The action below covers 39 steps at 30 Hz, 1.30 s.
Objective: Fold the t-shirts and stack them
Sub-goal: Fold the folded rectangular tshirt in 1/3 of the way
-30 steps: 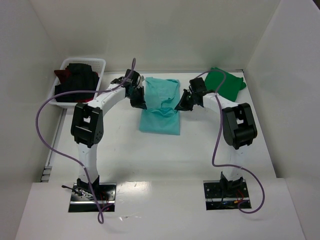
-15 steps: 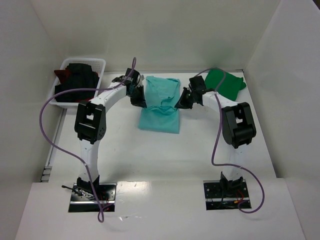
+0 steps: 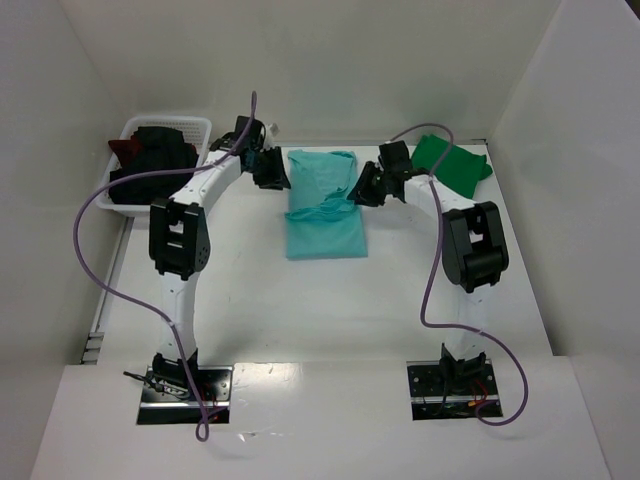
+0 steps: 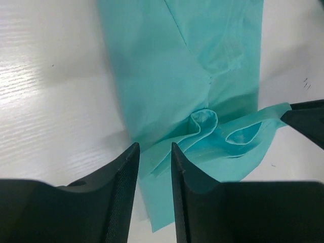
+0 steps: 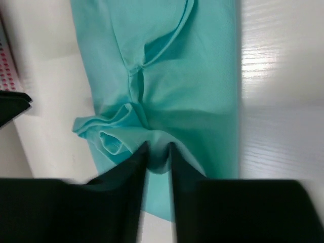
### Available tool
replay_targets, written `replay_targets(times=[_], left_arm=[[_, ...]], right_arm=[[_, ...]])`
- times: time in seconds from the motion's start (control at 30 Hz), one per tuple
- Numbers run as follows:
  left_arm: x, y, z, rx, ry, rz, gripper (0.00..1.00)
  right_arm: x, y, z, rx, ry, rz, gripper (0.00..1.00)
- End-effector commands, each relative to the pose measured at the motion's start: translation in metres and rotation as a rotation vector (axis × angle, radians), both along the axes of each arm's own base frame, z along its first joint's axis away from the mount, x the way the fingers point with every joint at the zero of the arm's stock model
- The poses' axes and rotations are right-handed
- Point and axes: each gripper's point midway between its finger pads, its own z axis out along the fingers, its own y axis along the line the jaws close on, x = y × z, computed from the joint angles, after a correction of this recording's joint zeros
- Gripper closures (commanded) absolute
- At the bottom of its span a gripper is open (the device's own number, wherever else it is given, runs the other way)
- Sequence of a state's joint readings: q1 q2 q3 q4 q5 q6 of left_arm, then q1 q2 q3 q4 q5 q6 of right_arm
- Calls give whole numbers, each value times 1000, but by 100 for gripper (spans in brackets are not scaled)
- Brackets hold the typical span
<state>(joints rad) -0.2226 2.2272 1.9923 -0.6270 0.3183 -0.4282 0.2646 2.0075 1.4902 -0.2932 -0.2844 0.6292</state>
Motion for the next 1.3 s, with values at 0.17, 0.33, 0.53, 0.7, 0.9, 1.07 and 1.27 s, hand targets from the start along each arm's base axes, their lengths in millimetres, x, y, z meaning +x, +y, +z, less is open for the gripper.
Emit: replay_targets(times=[0.17,0.33,0.53,0.7,0.9,1.07,1.27], left_arm=[[-11,7,10,26,-20,-20,40],[-46,13,11,8,-6,-3,41],[-80,1,1,-76,33,-39,84],[-90,-15,-12,-95,55,-76,88],[-80,-18,-41,-89,106,-65,88],[-61,-24,-48,-92,93,-66,85],[-34,-31,-41,-105,64,-60,83]], right_arm=[[23,-23,13,-58,-54,-53,17],[15,-31,52,-58,-139,-80,18],[-12,-22,34,20,-94,-50,69],[-28,-12,11,31,-39,-19,75],[-32,-8,2,32,-15,-16,75],[-29,-10,3,21,-28,-30,74],[-22,-8,-7,22,-9,-37,74]])
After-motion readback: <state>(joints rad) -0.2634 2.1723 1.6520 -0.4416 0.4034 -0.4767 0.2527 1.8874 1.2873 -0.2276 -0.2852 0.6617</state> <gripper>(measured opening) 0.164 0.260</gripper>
